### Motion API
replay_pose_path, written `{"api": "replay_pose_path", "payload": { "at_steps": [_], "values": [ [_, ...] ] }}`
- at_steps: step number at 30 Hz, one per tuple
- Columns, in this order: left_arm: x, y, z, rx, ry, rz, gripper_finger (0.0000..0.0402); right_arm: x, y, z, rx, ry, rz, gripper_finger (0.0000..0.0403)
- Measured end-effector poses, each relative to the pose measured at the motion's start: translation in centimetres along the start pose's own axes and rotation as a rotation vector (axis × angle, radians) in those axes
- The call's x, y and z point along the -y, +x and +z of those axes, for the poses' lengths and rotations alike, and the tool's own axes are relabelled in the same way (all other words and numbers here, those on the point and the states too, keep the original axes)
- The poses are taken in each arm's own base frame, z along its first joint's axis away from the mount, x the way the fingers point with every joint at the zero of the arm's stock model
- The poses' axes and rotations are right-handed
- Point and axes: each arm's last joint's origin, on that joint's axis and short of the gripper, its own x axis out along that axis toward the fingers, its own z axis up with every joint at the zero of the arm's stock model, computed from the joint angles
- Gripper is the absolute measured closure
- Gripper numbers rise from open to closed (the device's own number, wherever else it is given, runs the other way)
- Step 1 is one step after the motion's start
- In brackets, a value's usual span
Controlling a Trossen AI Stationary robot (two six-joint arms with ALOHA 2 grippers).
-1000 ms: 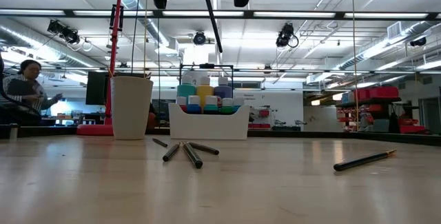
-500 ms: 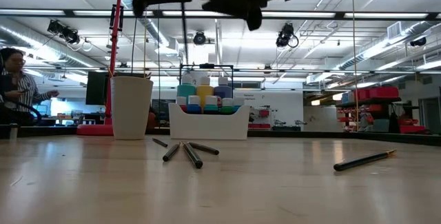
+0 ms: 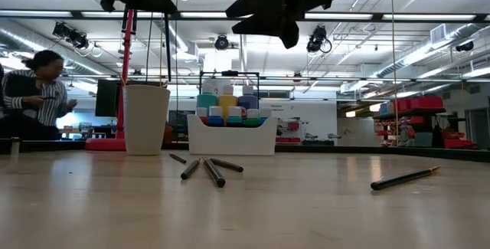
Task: Pick & Place Paint Supplies
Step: Put the black paint brush into the white cup
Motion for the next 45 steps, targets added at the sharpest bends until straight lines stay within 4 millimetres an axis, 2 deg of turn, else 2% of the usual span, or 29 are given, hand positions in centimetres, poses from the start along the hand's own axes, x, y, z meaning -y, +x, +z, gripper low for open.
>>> {"api": "replay_pose_path", "payload": {
  "at_steps": [7,14,20,26,32,36,40,45],
  "values": [
    [-0.8,0.3,-0.9,-0.017,0.028,0.106,0.0377,0.0,0.0,0.2,0.017,0.005,0.004,0.0215],
    [-2.1,1.3,-2.5,-0.124,-0.02,0.157,0.0368,0.0,0.0,0.2,0.017,0.005,0.004,0.0215],
    [-2.4,1.9,-2.8,-0.22,-0.046,0.103,0.0363,0.0,0.0,0.2,0.023,0.006,0.005,0.0215],
    [-2.6,2.3,-2.9,-0.247,-0.056,0.095,0.0333,-0.1,0.0,0.2,0.024,0.006,0.005,0.0215],
    [-2.7,2.5,-2.8,-0.257,-0.039,0.089,0.0279,-0.1,0.0,0.2,0.024,0.006,0.005,0.0215],
    [-2.3,2.5,-2.2,-0.212,-0.073,0.069,0.0248,-0.1,0.0,0.2,0.024,0.006,0.005,0.0215],
    [-1.3,2.3,-0.6,-0.11,-0.094,-0.014,0.0232,-0.1,0.0,0.2,0.024,0.006,0.005,0.0215],
    [0.4,1.4,2.0,0.033,-0.185,-0.238,0.0232,-0.1,0.0,0.2,0.024,0.007,0.005,0.0215]
  ]
}}
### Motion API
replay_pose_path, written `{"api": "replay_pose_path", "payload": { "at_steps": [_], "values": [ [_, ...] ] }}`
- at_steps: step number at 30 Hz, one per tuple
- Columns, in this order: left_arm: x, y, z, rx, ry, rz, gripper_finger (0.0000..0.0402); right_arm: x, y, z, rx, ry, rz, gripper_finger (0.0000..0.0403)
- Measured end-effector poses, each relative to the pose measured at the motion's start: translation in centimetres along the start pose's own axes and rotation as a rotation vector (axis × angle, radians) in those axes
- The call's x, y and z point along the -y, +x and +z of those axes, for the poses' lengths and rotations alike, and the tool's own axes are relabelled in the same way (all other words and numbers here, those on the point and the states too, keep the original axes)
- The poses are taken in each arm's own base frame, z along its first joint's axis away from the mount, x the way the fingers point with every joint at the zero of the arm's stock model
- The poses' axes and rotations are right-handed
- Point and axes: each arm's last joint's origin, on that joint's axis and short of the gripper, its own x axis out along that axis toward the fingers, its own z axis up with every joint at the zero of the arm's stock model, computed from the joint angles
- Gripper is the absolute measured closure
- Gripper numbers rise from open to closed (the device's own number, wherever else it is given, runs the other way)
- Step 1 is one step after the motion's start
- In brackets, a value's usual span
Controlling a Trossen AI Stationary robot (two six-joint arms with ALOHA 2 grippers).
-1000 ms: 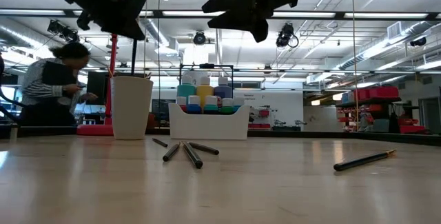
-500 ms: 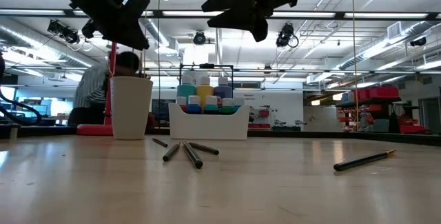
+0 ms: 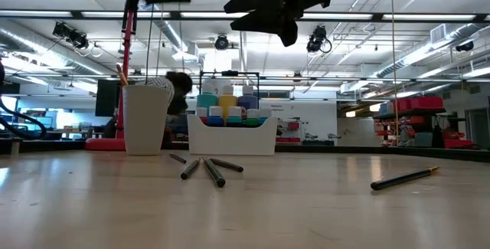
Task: Pick & Place Paint Supplies
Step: Put the black paint brush into the white cup
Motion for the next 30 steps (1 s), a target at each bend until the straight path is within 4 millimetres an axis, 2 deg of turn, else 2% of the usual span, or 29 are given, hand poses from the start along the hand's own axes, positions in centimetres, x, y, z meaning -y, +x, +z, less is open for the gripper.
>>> {"api": "replay_pose_path", "payload": {
  "at_steps": [5,9,20,25,30],
  "values": [
    [1.8,-1.1,1.3,0.071,-0.079,-0.287,0.0236,0.0,0.0,0.0,0.0,0.0,0.0,0.0215],
    [2.6,-1.9,1.3,0.051,-0.116,-0.399,0.0236,0.0,0.0,0.0,0.0,0.0,0.0,0.0215],
    [4.1,-2.0,-0.3,-0.016,-0.178,-0.431,0.0237,0.0,0.0,0.0,0.0,0.0,0.0,0.0215],
    [4.7,-1.4,-1.4,-0.055,-0.184,-0.423,0.0237,0.0,0.0,0.0,0.003,0.001,0.001,0.0215],
    [5.5,-0.6,-3.4,-0.111,-0.152,-0.397,0.0237,0.0,0.0,0.0,0.005,0.001,0.001,0.0215]
  ]
}}
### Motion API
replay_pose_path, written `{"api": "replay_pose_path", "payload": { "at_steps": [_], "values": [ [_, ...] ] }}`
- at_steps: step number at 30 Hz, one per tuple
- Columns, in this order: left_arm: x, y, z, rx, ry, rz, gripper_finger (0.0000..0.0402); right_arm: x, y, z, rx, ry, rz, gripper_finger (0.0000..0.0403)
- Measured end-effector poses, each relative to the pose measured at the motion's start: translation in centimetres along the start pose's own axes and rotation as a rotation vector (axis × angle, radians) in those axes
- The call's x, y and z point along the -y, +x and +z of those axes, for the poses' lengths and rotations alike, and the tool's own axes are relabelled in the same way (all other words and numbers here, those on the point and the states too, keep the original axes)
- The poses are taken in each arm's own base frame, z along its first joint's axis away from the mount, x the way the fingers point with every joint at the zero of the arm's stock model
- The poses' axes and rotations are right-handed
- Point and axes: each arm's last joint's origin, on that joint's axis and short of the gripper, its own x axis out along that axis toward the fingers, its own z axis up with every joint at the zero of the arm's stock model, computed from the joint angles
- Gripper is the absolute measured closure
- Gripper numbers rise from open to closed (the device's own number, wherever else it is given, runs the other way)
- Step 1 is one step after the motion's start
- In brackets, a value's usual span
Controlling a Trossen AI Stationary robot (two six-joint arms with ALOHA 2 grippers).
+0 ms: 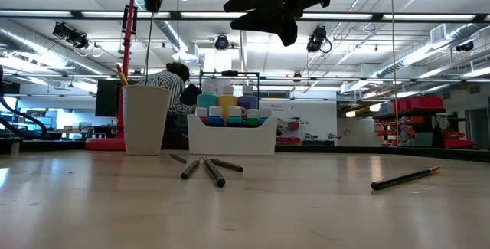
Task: Pick & Place Paint Supplies
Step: Put the black paint brush into the white cup
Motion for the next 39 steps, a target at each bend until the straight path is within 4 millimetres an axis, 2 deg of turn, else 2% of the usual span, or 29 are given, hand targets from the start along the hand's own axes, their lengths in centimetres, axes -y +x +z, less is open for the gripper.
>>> {"api": "replay_pose_path", "payload": {
  "at_steps": [7,11,21,30,39],
  "values": [
    [0.0,1.6,-3.4,-0.114,-0.042,0.043,0.0237,0.0,0.0,0.0,0.001,0.0,0.001,0.0215],
    [-0.2,1.8,-4.6,-0.167,-0.078,0.076,0.0237,0.0,0.0,0.0,0.002,0.0,0.001,0.0215],
    [0.0,1.4,-5.2,-0.222,-0.071,0.076,0.0237,0.0,0.0,0.0,0.002,0.0,0.001,0.0215],
    [-0.8,0.8,-6.6,-0.368,-0.276,0.158,0.0237,0.0,0.0,0.0,0.002,0.0,0.001,0.0215],
    [-0.8,0.8,-6.7,-0.382,-0.293,0.161,0.0237,0.0,0.0,0.0,0.002,0.0,0.001,0.0215]
  ]
}}
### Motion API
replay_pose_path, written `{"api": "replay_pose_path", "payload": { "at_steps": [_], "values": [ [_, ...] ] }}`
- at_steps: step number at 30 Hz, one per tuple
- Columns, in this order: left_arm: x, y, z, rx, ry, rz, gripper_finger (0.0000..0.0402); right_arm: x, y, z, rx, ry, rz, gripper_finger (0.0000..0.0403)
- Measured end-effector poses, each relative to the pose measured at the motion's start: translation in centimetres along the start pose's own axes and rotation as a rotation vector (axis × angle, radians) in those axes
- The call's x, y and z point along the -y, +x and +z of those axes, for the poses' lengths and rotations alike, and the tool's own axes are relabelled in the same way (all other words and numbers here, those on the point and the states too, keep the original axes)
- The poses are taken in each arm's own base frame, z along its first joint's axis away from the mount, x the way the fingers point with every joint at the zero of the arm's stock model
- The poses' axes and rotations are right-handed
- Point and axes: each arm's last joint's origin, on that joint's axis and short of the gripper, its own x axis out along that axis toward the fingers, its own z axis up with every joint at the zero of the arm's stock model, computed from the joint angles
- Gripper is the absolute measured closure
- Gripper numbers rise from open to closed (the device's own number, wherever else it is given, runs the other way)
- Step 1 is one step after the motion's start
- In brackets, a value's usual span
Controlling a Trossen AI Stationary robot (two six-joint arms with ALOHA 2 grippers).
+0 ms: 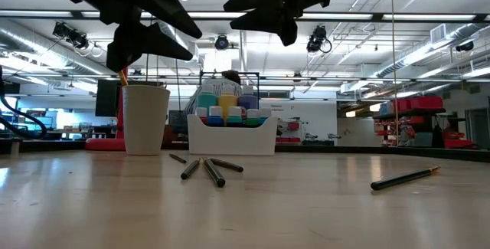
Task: Pick & Place Paint Supplies
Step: Put the black paint brush into the white cup
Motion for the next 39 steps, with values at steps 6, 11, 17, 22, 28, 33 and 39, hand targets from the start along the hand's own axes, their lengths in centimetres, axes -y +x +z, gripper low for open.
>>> {"api": "replay_pose_path", "payload": {
  "at_steps": [6,11,17,22,28,33,39],
  "values": [
    [0.0,0.0,0.0,0.014,0.0,0.009,0.0237,0.0,0.0,0.0,0.0,0.0,0.0,0.0215],
    [-0.1,0.0,0.1,0.039,0.0,0.025,0.0237,0.0,0.0,0.2,0.024,0.005,0.005,0.0215],
    [0.0,0.0,0.0,0.014,0.057,0.009,0.0237,-0.5,-0.1,0.3,0.0,0.029,0.154,0.0215],
    [0.0,0.0,0.0,0.014,0.105,0.009,0.0237,-0.4,-0.1,-0.3,-0.061,-0.079,0.154,0.0215],
    [0.0,0.0,-0.1,-0.022,0.104,-0.014,0.0237,0.2,-1.4,-0.9,-0.214,-0.03,0.091,0.0215],
    [0.0,0.0,-0.1,-0.04,0.108,-0.022,0.0237,0.6,-4.4,-1.4,-0.439,0.095,0.09,0.0215],
    [0.0,0.0,-0.1,-0.039,0.108,-0.023,0.0237,-0.1,-7.0,-3.3,-0.735,0.152,0.118,0.0215]
  ]
}}
